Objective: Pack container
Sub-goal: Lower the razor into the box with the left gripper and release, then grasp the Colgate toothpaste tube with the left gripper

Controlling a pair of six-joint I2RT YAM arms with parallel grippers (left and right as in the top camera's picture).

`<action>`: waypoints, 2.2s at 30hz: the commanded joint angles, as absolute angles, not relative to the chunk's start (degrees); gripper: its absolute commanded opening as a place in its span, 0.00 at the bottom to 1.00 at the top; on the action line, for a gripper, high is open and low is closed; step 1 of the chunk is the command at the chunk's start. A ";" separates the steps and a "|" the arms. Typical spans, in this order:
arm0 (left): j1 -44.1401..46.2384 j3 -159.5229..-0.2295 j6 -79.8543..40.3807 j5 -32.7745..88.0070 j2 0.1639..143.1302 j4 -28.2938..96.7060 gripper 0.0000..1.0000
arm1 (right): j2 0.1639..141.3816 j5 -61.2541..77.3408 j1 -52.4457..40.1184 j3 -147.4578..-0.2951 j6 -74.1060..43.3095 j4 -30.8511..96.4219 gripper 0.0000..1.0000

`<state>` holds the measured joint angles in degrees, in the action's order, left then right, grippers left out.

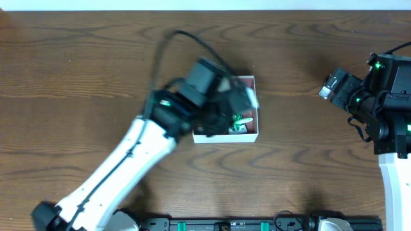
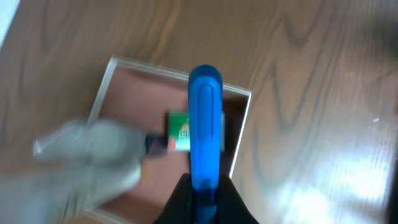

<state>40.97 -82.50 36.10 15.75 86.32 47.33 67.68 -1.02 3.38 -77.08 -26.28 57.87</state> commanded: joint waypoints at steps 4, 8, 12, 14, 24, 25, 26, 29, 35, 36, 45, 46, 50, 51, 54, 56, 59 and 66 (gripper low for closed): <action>43.75 -80.75 40.27 10.22 97.80 44.84 0.06 | 67.79 -1.04 3.73 -77.56 -25.45 57.93 0.99; 43.70 -80.75 40.10 9.58 102.72 42.72 0.17 | 67.77 -1.04 3.73 -77.56 -25.45 57.93 0.99; 43.62 -81.43 36.80 7.73 102.13 41.87 0.49 | 67.77 -1.04 3.73 -77.56 -25.45 57.93 0.99; 43.40 -82.41 34.50 5.32 100.44 42.00 0.51 | 67.77 -1.04 3.73 -77.56 -25.45 57.93 1.00; 32.71 -83.11 20.40 1.85 86.87 55.20 0.51 | 67.77 -1.04 3.73 -77.56 -25.45 57.93 0.99; 30.15 -83.11 18.28 1.85 86.46 56.51 0.51 | 67.77 -1.04 3.73 -77.56 -25.45 57.95 0.99; 27.42 -83.05 15.81 1.85 86.35 57.45 0.51 | 67.77 -1.04 3.73 -77.56 -25.45 57.93 0.99; 18.17 -81.28 6.22 2.13 87.02 57.80 0.51 | 67.77 -1.04 3.73 -77.56 -25.45 57.93 0.99; 8.95 -75.75 6.02 11.07 93.08 55.07 0.52 | 67.77 -1.04 3.73 -77.56 -25.45 57.93 0.99; 8.82 -75.31 6.39 11.16 94.21 54.98 0.53 | 67.77 -1.04 3.73 -77.56 -25.45 57.93 0.99; 9.34 -73.08 9.37 11.14 106.56 53.34 0.53 | 67.77 -1.04 3.73 -77.56 -25.45 57.95 0.99; 9.34 -72.79 9.37 11.14 107.61 53.04 0.53 | 67.77 -1.04 3.73 -77.56 -25.45 57.93 0.99; 9.37 -71.75 9.34 11.22 110.83 51.96 0.52 | 67.77 -1.04 3.73 -77.56 -25.45 57.93 0.99; 9.41 -71.55 9.34 11.42 111.37 51.92 0.51 | 67.77 -1.04 3.73 -77.56 -25.45 57.95 0.99; 9.93 -71.42 9.34 11.90 111.98 51.83 0.51 | 67.77 -1.04 3.73 -77.56 -25.45 57.93 0.99; 10.48 -71.42 9.34 12.51 111.96 51.88 0.50 | 67.79 -1.04 3.73 -77.56 -25.45 57.93 0.99; 11.40 -71.42 9.28 14.22 111.96 52.16 0.51 | 67.79 -1.04 3.73 -77.56 -25.45 57.95 0.99; 13.76 -71.35 8.23 14.46 111.98 51.51 0.51 | 67.77 -1.04 3.73 -77.56 -25.45 57.93 0.99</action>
